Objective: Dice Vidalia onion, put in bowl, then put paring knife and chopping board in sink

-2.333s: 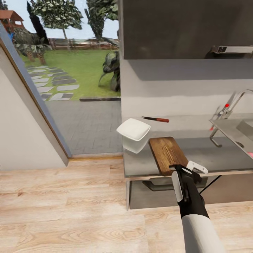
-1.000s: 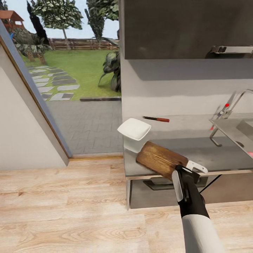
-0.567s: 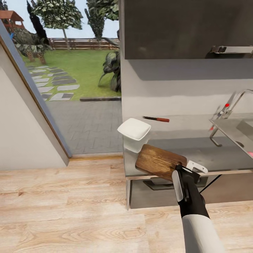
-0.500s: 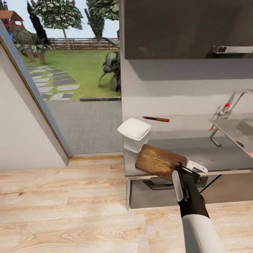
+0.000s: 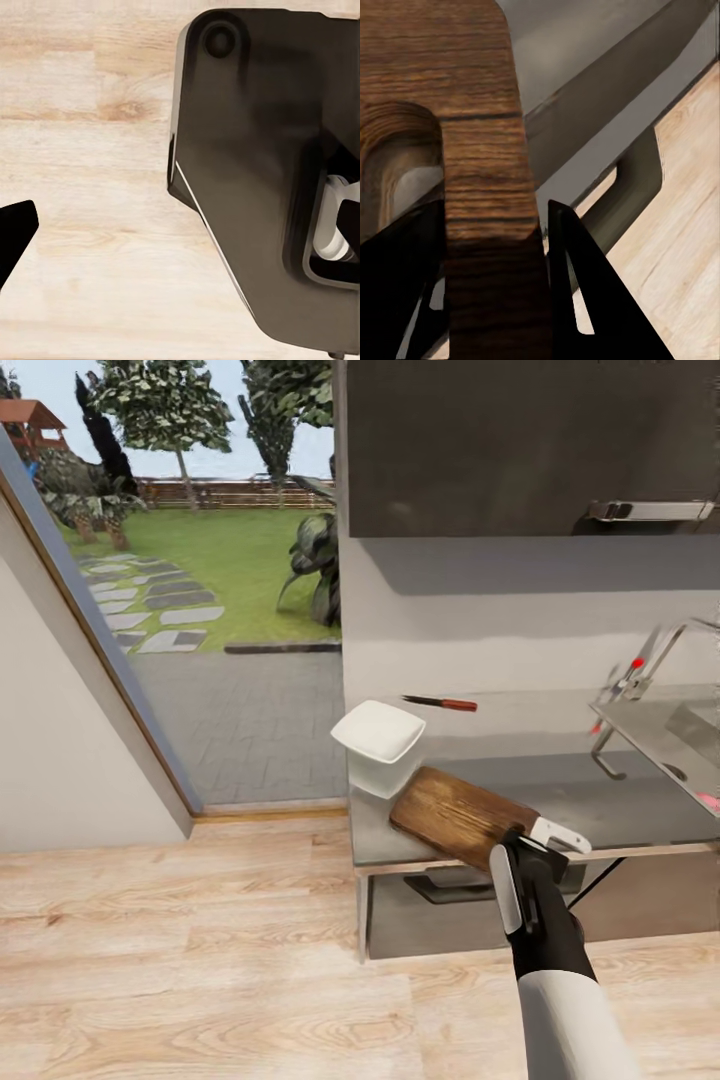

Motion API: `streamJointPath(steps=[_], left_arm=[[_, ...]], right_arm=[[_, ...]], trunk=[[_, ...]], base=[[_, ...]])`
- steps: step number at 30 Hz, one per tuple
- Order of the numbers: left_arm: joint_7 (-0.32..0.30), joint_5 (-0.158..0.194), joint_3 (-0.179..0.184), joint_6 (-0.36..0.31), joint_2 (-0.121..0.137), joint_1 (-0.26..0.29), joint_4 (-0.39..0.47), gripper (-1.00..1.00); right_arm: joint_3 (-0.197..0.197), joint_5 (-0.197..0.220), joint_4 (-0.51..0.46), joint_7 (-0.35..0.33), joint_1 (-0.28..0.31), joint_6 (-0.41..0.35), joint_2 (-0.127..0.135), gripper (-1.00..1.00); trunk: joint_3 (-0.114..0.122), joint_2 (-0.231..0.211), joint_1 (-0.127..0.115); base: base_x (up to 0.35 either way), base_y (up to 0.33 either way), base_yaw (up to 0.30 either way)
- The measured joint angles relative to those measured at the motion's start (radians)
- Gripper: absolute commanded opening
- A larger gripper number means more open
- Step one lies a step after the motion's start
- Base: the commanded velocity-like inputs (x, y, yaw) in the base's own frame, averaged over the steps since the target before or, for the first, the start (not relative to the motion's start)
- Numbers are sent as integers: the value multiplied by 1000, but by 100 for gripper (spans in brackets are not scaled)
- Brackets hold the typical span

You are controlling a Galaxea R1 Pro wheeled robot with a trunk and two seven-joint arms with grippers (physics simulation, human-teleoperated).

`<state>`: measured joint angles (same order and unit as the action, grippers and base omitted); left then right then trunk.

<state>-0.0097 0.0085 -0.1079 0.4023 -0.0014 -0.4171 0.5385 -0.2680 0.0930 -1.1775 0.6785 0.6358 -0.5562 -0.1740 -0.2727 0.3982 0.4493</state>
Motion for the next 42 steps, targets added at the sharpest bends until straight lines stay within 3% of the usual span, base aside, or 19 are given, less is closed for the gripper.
streamJointPath(steps=[26, 29, 30, 31, 32, 33, 42], left_arm=[[1, 0, -1, 4, 3, 0, 2, 100], [1, 0, -2, 4, 3, 0, 3, 100], [1, 0, -2, 4, 3, 0, 3, 100], [1, 1, -2, 4, 3, 0, 3, 100], [1, 0, -2, 4, 3, 0, 4, 100], [1, 0, -2, 5, 3, 0, 4, 100], [1, 1, -2, 5, 3, 0, 6, 100]], right_arm=[[7, -4, -26, 0, 0, -77, 0, -100], [31, -16, -28, 0, 0, -94, 0, -100], [48, 28, -27, -1, 0, -81, 0, -100], [56, -9, -30, 1, 0, -91, 0, -100], [71, 11, -30, -1, 0, -93, 0, -100], [85, -1, -33, 0, 0, -84, 0, -100], [106, -6, -41, -1, 0, -109, 0, -100]], trunk=[[41, 0, 0], [46, 0, 0], [47, 0, 0], [49, 0, 0], [50, 0, 0], [52, 0, 0], [67, 0, 0]], base=[[0, 0, -66], [0, 0, -23], [0, 0, -11], [0, 0, -7], [0, 0, -4], [0, 0, -8], [0, 0, -59]])
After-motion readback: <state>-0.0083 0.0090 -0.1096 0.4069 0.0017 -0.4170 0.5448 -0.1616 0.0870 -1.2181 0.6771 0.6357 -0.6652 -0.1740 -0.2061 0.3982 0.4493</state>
